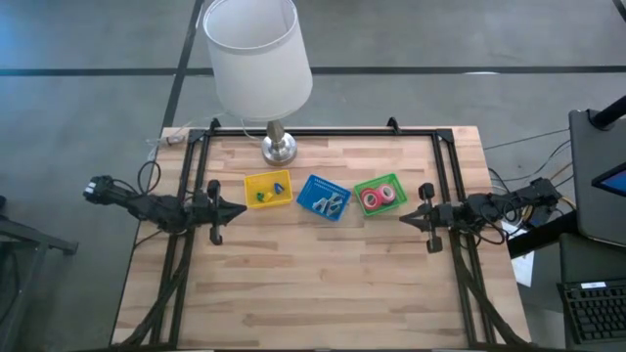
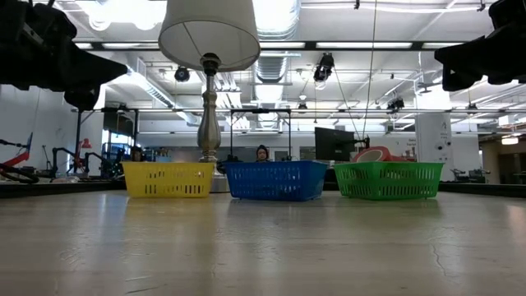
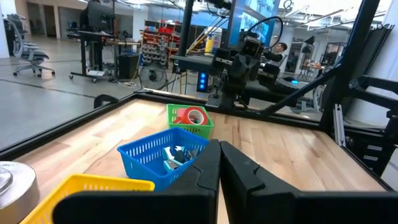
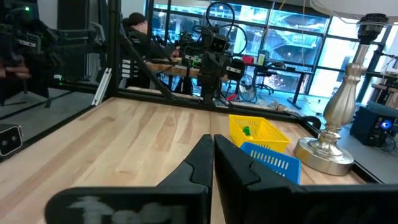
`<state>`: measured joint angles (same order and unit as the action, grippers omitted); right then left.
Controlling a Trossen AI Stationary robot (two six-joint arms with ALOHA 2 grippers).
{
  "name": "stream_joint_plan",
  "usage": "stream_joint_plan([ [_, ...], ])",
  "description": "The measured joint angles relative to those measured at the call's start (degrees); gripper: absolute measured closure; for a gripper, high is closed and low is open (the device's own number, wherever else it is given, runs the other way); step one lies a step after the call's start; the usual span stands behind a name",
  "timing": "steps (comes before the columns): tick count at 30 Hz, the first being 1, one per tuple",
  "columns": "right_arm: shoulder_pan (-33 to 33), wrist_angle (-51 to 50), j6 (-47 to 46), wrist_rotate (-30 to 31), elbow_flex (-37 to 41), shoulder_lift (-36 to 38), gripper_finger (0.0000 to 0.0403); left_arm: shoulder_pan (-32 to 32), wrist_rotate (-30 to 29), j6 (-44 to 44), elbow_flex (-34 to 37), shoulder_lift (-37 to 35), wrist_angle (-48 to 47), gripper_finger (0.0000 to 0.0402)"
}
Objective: Pick and place Stapler, Stapler remover, tape
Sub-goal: Return to Home Position
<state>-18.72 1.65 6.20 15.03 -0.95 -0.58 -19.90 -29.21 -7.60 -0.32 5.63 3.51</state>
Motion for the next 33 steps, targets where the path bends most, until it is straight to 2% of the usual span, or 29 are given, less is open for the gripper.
stream_joint_plan([
  [20, 0.0, 0.0, 1.7, 0.0, 0.0, 0.0, 0.0394, 0.0, 0.0, 0.0, -0.1, 0.0, -0.1, 0.039],
  [33, 0.0, 0.0, 6.3, 0.0, 0.0, 0.0, 0.0394, 0.0, 0.0, 0.1, -0.1, 0.0, -0.1, 0.039],
])
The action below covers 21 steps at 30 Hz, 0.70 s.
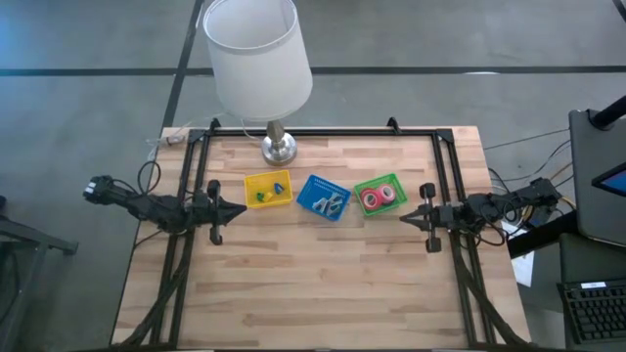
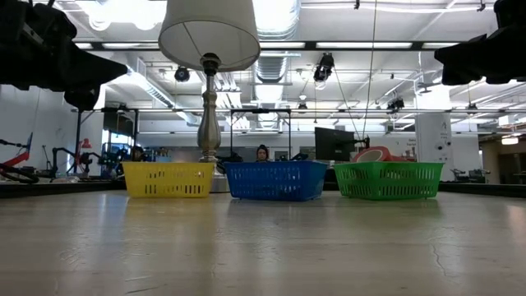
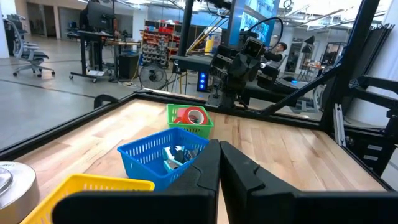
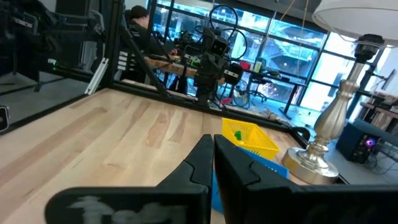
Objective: Pick and place Stapler, Stapler remover, tape
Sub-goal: Return to Home Position
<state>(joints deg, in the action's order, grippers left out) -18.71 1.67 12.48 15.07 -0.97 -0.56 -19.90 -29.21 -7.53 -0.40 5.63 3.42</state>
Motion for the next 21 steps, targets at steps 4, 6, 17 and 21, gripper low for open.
stream_joint_plan([
  [4, 0.0, 0.0, 0.2, 0.0, 0.0, 0.0, 0.0394, 0.0, 0.0, 0.0, 0.0, 0.0, 0.0, 0.039],
  [6, 0.0, 0.0, 0.2, 0.0, 0.0, 0.0, 0.0394, 0.0, 0.0, 0.0, 0.0, 0.0, 0.0, 0.039],
  [17, 0.0, 0.3, 4.3, 0.0, 0.0, 0.0, 0.0394, 0.0, 0.0, 0.0, 0.0, 0.0, 0.0, 0.039],
  [21, 0.0, 4.5, 3.2, 0.0, 0.0, 0.0, 0.0394, 0.0, 0.0, 0.0, 0.0, 0.0, 0.0, 0.039],
])
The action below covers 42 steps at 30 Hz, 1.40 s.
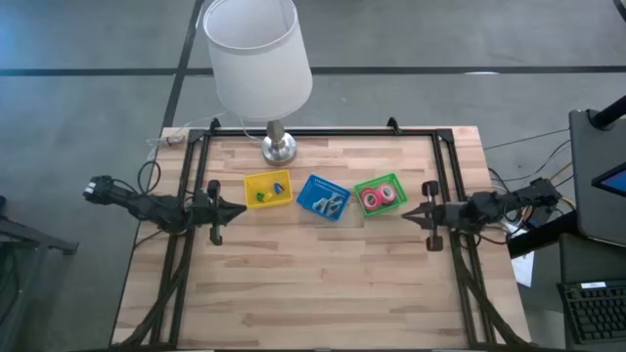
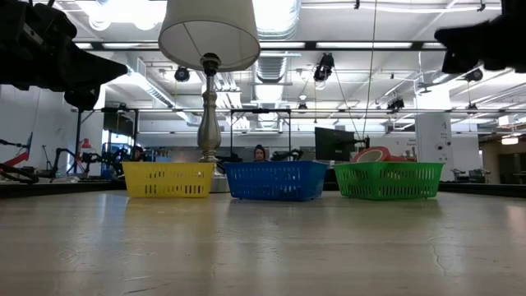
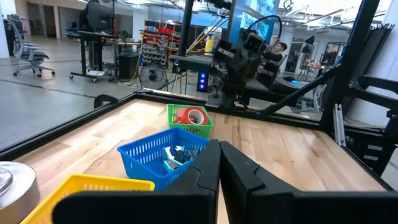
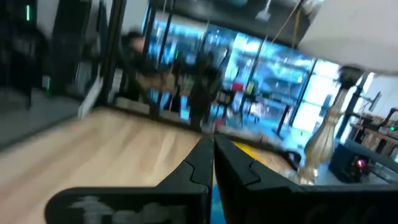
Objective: Pick and place Stapler, Stapler remover, tape
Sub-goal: Return to Home Position
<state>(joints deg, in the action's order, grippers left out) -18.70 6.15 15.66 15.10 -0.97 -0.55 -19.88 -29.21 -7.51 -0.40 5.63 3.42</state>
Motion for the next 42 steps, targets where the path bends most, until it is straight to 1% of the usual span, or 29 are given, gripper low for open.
stream_joint_plan([
  [3, 0.0, 5.5, -1.5, 0.0, 0.0, 0.1, 0.0394, 0.0, 0.0, 0.0, 0.0, 0.0, 0.0, 0.039],
  [5, 0.0, 7.0, -1.7, 0.0, 0.0, 0.1, 0.0394, 0.0, 0.0, 0.0, 0.0, 0.0, 0.0, 0.039],
  [8, 0.0, 5.5, -1.6, 0.0, 0.0, 0.0, 0.0394, 0.0, 0.0, 0.0, 0.0, 0.0, 0.0, 0.039],
  [14, 0.0, -1.6, 1.3, 0.0, 0.0, 0.0, 0.0394, 0.0, 0.0, 0.0, 0.0, 0.0, 0.0, 0.039],
  [17, 0.0, -4.6, 1.0, 0.0, 0.0, -0.1, 0.0394, 0.0, 0.0, 0.0, 0.0, 0.0, 0.0, 0.039],
  [26, 0.0, -4.4, -4.6, 0.0, 0.0, -3.0, 0.0394, 0.0, 0.0, 0.0, 0.0, 0.0, 0.0, 0.039],
  [32, 0.0, -4.4, -5.5, -0.1, 0.0, -5.9, 0.0394, 0.0, 0.0, 0.0, 0.0, 0.0, 0.0, 0.039],
  [42, 0.0, -4.4, -12.6, -0.1, 0.0, -10.1, 0.0394, 0.0, 0.0, 0.0, 0.0, 0.0, 0.0, 0.039],
])
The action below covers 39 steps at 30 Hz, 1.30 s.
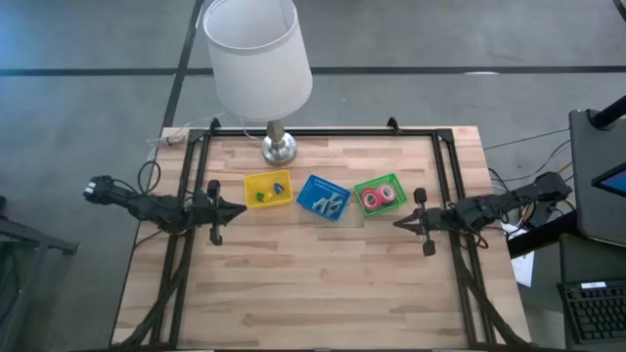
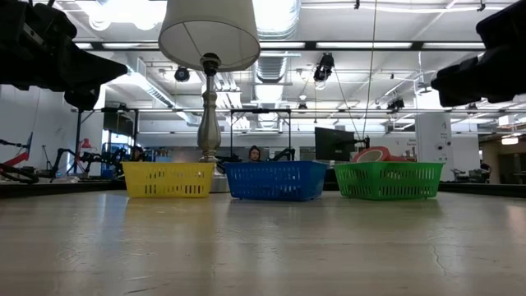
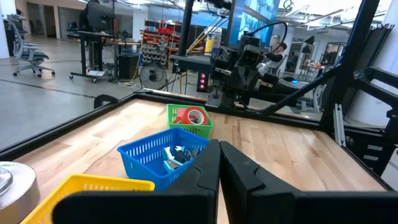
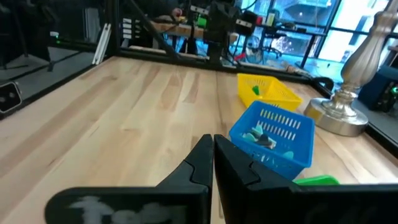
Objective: Pick and place Stapler, Stapler remover, tape
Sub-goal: Return to Home Position
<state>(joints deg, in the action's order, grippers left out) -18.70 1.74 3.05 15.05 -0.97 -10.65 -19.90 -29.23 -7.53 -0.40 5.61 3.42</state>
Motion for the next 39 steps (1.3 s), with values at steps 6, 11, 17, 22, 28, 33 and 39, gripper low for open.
stream_joint_plan([
  [6, 0.0, 0.2, -0.2, 0.0, 0.0, -1.0, 0.0394, 0.0, 0.0, 0.0, 0.0, 0.0, 0.0, 0.039],
  [11, 0.0, 0.6, 5.9, 0.0, 0.0, -1.1, 0.0394, 0.0, 0.0, 0.0, 0.0, 0.0, 0.0, 0.039],
  [17, 0.0, 0.6, 7.6, 0.0, 0.0, -1.1, 0.0394, 0.0, 0.0, 0.0, 0.0, 0.0, 0.0, 0.039],
  [22, 0.0, 0.5, 7.3, 0.0, 0.0, -1.1, 0.0394, 0.0, 0.0, 0.0, 0.0, 0.0, 0.0, 0.039],
  [28, 0.0, 0.5, 7.5, 0.0, 0.0, -1.1, 0.0394, 0.0, 0.0, 0.0, 0.0, 0.0, 0.0, 0.039],
  [33, 0.0, 0.5, 7.5, 0.0, 0.0, -1.1, 0.0394, 0.0, 0.0, 0.0, 0.0, 0.0, 0.0, 0.039],
  [39, 0.0, 0.5, 7.5, 0.0, 0.0, -1.1, 0.0394, 0.0, 0.0, 0.0, 0.0, 0.0, 0.0, 0.039],
])
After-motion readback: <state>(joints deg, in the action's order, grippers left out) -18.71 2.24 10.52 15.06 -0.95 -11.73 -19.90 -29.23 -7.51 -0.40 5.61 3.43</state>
